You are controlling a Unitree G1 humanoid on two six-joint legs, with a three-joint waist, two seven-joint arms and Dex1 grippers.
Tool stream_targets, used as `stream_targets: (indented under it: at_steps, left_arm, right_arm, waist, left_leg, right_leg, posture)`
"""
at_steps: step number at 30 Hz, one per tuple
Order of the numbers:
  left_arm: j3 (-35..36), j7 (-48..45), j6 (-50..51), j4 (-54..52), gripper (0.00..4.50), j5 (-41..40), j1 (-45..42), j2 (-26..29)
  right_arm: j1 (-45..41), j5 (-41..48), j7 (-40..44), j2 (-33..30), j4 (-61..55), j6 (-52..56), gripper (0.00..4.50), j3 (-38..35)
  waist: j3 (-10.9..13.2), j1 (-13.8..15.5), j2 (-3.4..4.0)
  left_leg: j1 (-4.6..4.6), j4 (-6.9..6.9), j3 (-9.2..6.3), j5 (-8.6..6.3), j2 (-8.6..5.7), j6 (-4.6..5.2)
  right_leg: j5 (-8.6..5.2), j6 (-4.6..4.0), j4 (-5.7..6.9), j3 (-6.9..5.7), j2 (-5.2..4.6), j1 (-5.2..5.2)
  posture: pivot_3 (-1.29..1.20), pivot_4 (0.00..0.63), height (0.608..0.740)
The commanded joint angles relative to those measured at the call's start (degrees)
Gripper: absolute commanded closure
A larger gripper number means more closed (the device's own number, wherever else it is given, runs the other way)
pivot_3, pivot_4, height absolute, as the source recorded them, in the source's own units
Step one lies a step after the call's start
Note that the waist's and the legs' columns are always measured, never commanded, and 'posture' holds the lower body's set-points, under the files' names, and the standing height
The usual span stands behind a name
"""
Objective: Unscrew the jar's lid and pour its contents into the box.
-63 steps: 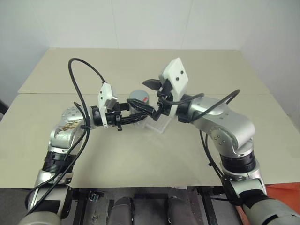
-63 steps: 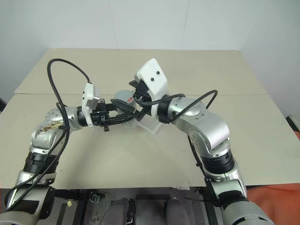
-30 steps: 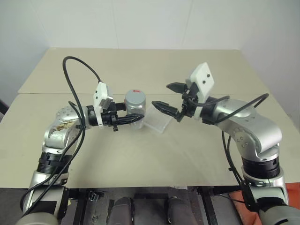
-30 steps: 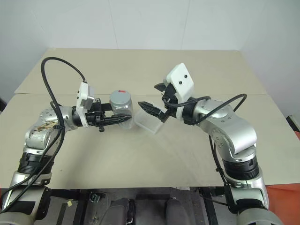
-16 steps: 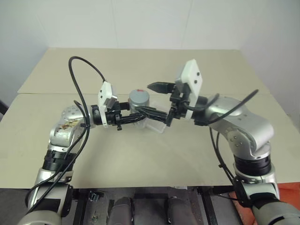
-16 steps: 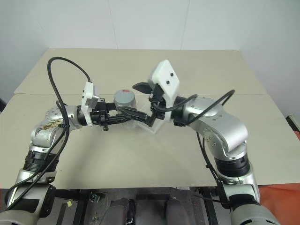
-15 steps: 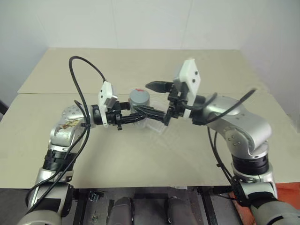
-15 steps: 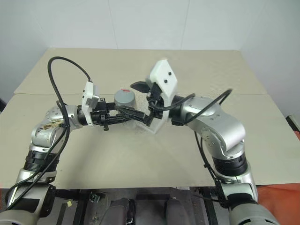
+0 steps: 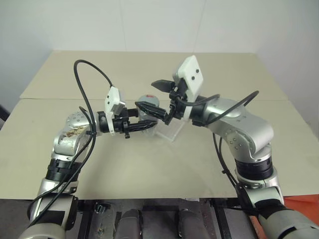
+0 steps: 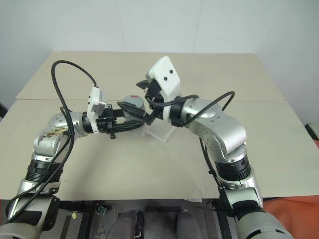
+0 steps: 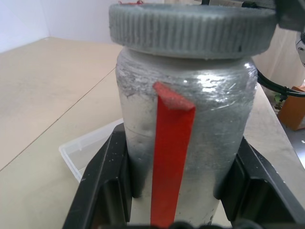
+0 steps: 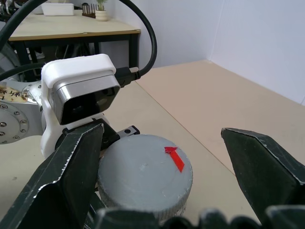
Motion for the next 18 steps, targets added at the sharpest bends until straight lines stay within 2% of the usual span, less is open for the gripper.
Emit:
stream_targets:
  at_steps: [1, 18]
  left_arm:
    - [0.5, -0.2, -1.2, -0.9, 2.55, -0.2, -1.0, -0.1]
    - [1.3, -0.7, -1.1, -1.6, 2.55, -0.6, -0.4, 1.1]
  right_arm:
    - [-1.1, -0.6, 0.0, -0.8, -1.9, 0.3, 0.03, -0.2]
    - [1.3, 0.0, 1.2, -4.5, -3.3, 0.9, 0.03, -2.2]
  waist:
    - [0.0, 0.0, 0.0]
    - [0.0, 0.0, 0.0]
  left_leg:
    - [0.0, 0.0, 0.0, 0.0, 0.0, 0.0]
    - [0.0, 0.0, -0.01, 0.0, 0.0, 0.0]
  right_leg:
    - [0.0, 0.0, 0.0, 0.0, 0.0, 0.0]
    - [0.0, 0.0, -0.01, 0.0, 0.0, 0.0]
  posture:
    - [0.0, 0.15, 0.74]
    - [0.0, 0.15, 0.74]
